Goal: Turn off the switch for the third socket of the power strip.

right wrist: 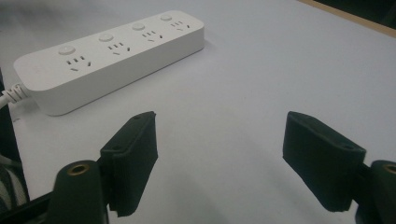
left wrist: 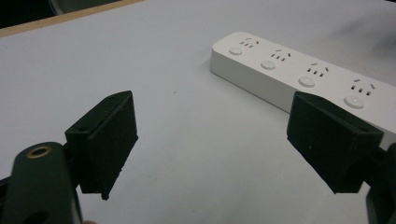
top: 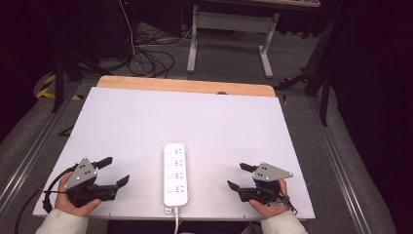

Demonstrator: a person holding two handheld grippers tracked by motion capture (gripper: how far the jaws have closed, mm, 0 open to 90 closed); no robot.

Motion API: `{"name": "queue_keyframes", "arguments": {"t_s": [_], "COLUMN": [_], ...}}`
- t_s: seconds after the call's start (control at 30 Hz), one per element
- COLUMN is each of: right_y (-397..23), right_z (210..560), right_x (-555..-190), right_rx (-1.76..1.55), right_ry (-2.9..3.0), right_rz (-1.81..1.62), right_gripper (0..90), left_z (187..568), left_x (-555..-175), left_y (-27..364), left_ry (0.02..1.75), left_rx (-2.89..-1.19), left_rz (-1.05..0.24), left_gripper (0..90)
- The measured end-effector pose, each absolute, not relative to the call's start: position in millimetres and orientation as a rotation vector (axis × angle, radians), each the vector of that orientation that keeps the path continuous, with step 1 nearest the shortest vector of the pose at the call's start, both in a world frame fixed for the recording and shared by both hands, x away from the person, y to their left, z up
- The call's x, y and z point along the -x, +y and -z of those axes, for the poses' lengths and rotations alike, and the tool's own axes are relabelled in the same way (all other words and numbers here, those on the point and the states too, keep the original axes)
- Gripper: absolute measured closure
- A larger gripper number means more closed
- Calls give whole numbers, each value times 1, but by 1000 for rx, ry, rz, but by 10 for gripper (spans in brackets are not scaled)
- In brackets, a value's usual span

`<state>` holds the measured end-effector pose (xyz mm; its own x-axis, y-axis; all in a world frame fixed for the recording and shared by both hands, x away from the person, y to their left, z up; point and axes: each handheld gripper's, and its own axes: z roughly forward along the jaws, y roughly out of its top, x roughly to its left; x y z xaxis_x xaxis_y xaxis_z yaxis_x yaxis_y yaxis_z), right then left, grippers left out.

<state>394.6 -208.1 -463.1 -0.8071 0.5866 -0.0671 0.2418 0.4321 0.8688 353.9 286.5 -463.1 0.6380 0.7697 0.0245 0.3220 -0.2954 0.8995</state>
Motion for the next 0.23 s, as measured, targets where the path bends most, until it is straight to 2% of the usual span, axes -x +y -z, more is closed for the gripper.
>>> {"name": "queue_keyframes", "arguments": {"t_s": [0.23], "right_y": [-209], "right_z": [463], "right_x": [-395], "right_rx": [-712], "right_ry": [2328], "right_rz": [-1333], "right_gripper": [268], "left_z": [461], "left_x": [-353], "left_y": [286], "left_ry": [867], "left_rx": [-1890], "left_rz": [-560], "left_gripper": [177]}}
